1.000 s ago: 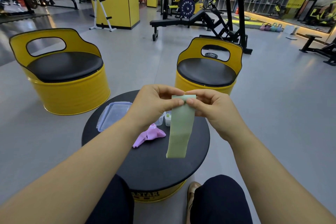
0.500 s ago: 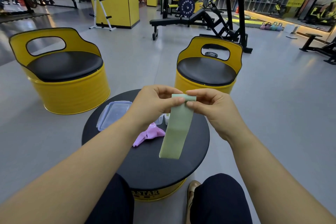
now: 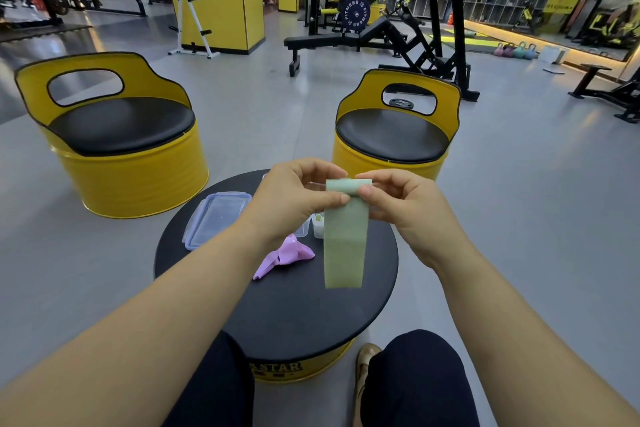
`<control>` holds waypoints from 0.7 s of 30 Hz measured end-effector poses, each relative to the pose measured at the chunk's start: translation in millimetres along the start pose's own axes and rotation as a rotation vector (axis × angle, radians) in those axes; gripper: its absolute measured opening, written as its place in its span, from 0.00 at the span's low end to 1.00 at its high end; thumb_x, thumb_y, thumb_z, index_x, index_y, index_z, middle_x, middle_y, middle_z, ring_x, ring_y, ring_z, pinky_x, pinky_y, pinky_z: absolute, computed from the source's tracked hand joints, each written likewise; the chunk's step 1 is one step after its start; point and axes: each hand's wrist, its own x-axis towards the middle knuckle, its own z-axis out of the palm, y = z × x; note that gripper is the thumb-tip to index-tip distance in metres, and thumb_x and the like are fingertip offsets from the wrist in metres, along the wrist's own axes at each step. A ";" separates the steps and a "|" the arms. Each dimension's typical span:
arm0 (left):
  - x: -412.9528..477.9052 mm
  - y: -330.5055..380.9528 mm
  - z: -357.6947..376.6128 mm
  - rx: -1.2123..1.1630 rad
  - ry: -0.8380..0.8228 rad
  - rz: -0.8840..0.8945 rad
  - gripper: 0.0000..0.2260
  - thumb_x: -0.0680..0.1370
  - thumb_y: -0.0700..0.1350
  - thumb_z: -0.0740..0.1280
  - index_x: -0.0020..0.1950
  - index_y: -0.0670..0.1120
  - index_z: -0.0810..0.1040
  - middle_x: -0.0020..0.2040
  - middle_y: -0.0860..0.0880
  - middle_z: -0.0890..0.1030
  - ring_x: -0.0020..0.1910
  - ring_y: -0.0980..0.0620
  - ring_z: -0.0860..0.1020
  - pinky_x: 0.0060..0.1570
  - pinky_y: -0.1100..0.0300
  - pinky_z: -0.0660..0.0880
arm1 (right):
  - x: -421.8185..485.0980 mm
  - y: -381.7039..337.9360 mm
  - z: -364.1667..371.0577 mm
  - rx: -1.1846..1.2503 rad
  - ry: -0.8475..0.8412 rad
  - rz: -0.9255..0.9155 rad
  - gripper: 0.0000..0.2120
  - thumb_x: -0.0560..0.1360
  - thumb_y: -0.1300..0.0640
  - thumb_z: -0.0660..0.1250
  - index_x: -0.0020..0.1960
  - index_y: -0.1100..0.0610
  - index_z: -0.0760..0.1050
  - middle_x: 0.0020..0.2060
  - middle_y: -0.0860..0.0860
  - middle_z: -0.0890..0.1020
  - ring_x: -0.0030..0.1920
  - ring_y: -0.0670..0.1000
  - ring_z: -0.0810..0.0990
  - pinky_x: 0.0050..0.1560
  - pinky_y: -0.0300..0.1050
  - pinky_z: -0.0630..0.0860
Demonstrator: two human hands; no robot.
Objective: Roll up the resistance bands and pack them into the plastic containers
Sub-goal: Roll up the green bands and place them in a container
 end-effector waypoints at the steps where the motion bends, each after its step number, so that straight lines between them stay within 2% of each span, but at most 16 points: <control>1: -0.2 0.4 0.2 0.003 -0.014 -0.013 0.11 0.69 0.34 0.73 0.46 0.48 0.80 0.46 0.44 0.83 0.44 0.50 0.82 0.48 0.56 0.80 | 0.0 -0.4 -0.3 0.008 0.003 -0.004 0.07 0.72 0.64 0.69 0.51 0.60 0.79 0.42 0.53 0.84 0.44 0.49 0.84 0.45 0.43 0.82; 3: -1.2 1.2 0.2 -0.003 -0.033 -0.045 0.10 0.71 0.37 0.73 0.49 0.47 0.80 0.49 0.42 0.83 0.45 0.49 0.82 0.48 0.55 0.80 | -0.1 -0.5 -0.9 0.019 0.012 -0.013 0.08 0.72 0.65 0.69 0.51 0.58 0.79 0.43 0.54 0.84 0.44 0.49 0.84 0.46 0.44 0.82; 7: -3.4 2.5 0.8 -0.043 -0.050 -0.084 0.05 0.73 0.40 0.72 0.48 0.44 0.80 0.42 0.49 0.84 0.39 0.57 0.83 0.37 0.65 0.78 | -1.0 1.6 -1.1 0.015 0.020 -0.028 0.09 0.71 0.66 0.70 0.51 0.58 0.79 0.45 0.55 0.84 0.46 0.50 0.84 0.48 0.45 0.82; 10: -3.0 1.8 0.2 -0.042 -0.037 -0.080 0.04 0.72 0.38 0.72 0.46 0.44 0.81 0.41 0.49 0.84 0.37 0.58 0.82 0.35 0.67 0.77 | -1.3 2.4 -0.2 0.027 0.006 -0.039 0.10 0.71 0.68 0.70 0.49 0.57 0.79 0.43 0.52 0.84 0.44 0.48 0.84 0.48 0.44 0.81; 14: -2.1 -0.4 0.4 -0.040 -0.015 -0.054 0.06 0.71 0.35 0.72 0.45 0.45 0.81 0.42 0.46 0.84 0.40 0.51 0.83 0.45 0.55 0.80 | -0.3 2.4 -1.1 0.031 -0.019 -0.040 0.10 0.70 0.67 0.70 0.49 0.56 0.79 0.43 0.52 0.84 0.45 0.49 0.84 0.48 0.43 0.81; 17: -2.6 0.1 1.7 -0.037 -0.002 -0.028 0.08 0.71 0.33 0.72 0.43 0.46 0.81 0.41 0.46 0.84 0.42 0.48 0.82 0.50 0.49 0.78 | 0.8 2.8 -0.4 0.061 -0.053 0.018 0.14 0.69 0.57 0.71 0.54 0.54 0.77 0.46 0.54 0.83 0.48 0.51 0.84 0.47 0.43 0.81; 19: -3.0 0.2 2.2 -0.031 0.004 -0.009 0.09 0.70 0.32 0.72 0.42 0.47 0.81 0.39 0.47 0.84 0.41 0.49 0.81 0.51 0.48 0.78 | 0.9 3.2 1.7 0.050 -0.053 0.048 0.17 0.67 0.50 0.69 0.54 0.55 0.77 0.43 0.51 0.84 0.46 0.49 0.84 0.45 0.42 0.81; 21: -3.7 0.3 2.9 -0.031 0.000 0.006 0.10 0.70 0.32 0.72 0.42 0.47 0.81 0.38 0.49 0.84 0.40 0.52 0.82 0.50 0.51 0.79 | 0.3 3.8 3.6 0.030 -0.041 0.036 0.11 0.71 0.52 0.68 0.50 0.56 0.78 0.39 0.47 0.85 0.43 0.47 0.84 0.43 0.41 0.81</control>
